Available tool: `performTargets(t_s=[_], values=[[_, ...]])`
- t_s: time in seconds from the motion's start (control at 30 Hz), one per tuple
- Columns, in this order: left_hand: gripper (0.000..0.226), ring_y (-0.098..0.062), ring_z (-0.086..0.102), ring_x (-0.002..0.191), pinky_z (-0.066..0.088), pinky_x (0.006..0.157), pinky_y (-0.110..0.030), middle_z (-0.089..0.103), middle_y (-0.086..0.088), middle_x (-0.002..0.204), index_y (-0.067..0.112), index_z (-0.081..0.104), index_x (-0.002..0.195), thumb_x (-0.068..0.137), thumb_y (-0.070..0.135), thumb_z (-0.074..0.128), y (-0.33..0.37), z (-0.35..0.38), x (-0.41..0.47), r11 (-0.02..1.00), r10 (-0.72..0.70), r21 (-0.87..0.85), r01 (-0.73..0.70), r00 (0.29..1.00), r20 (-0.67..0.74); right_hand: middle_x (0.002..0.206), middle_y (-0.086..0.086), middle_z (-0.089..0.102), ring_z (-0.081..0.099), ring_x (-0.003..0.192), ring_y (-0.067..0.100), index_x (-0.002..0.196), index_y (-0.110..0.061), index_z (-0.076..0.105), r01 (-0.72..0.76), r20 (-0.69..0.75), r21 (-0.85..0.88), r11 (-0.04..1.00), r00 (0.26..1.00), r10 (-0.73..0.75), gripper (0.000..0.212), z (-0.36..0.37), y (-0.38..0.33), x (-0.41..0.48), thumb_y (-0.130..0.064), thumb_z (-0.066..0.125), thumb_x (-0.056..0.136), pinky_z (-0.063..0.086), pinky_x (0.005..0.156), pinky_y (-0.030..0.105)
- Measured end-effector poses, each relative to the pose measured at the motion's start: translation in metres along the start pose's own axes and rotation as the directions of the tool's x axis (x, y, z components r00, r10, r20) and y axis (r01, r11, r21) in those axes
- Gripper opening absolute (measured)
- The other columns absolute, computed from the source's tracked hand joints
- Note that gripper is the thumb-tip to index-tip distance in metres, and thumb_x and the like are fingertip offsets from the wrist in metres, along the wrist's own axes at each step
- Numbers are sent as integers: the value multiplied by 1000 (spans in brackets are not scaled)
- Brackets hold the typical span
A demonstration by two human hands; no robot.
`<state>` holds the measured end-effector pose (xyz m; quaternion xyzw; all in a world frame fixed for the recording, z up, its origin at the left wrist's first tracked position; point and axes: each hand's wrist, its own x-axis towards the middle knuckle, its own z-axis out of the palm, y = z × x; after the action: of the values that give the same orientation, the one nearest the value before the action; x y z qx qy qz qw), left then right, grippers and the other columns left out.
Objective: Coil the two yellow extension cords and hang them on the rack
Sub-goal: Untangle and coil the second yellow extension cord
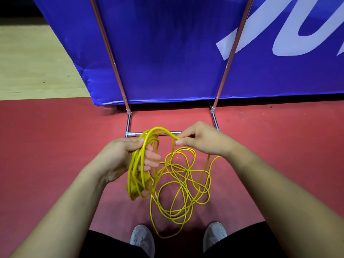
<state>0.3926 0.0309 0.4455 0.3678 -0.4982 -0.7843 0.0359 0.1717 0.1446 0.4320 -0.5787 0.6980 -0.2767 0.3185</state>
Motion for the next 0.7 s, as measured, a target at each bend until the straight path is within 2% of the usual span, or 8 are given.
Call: performTargets(t_s=[0.1,0.2,0.27,0.37,0.47,0.53,0.6,0.7], values=[[33,-44,70,81,58,70,-46,67,-36,91,-11,57,98,94,20,45,-1,-2,2,998,44,-45,-46,998,-43,92,-3,75,64,86,7,96,-14,77,-26,-19,-107,994,1000,24,16,-12,1,-1,-26,70,87,50,82,27],[35,-41,71,78,58,67,-40,68,-34,95,-10,58,100,91,23,48,-5,3,4,999,35,21,-35,999,17,84,-8,73,64,82,9,93,-17,77,-15,32,-199,980,999,21,14,-9,-1,0,-27,70,87,47,79,25],[34,-36,70,67,56,58,-35,69,-31,91,-9,58,100,90,23,50,-10,8,7,995,32,91,-36,998,48,77,-5,70,62,77,13,90,-20,76,27,79,-264,964,997,-6,12,5,-6,2,-30,69,86,48,75,28],[28,-23,52,41,42,44,-27,60,-15,61,-3,55,92,90,24,51,-14,13,9,986,79,145,-87,995,60,69,-4,65,58,68,13,86,-24,73,33,5,-206,978,999,-33,10,19,-11,5,-33,71,84,49,68,32],[22,-14,34,37,29,43,-24,41,-4,56,2,53,93,92,23,47,-14,16,9,997,76,3,-77,992,105,75,-7,58,48,60,3,95,-23,61,-15,-67,-103,995,998,8,36,28,-7,5,-43,81,72,40,61,27],[23,-11,30,36,26,44,-24,38,-2,55,2,56,86,92,22,46,-13,18,8,994,62,-96,-48,987,146,85,-2,58,47,70,8,97,-20,52,-37,-130,-149,988,991,17,51,38,-4,7,-46,83,67,38,66,31],[24,-9,29,34,25,42,-23,37,-1,55,0,56,84,91,21,46,-12,19,7,987,55,-158,-28,984,167,86,-4,56,49,77,16,94,-20,49,-53,-230,-181,982,973,10,43,46,0,9,-41,79,70,40,67,34],[24,-7,27,33,24,39,-20,36,0,54,-2,55,85,90,20,47,-8,14,7,981,49,-193,-16,985,167,68,-12,46,47,71,16,84,-21,56,-72,-293,-194,978,956,12,22,35,9,10,-23,73,71,37,64,30]])
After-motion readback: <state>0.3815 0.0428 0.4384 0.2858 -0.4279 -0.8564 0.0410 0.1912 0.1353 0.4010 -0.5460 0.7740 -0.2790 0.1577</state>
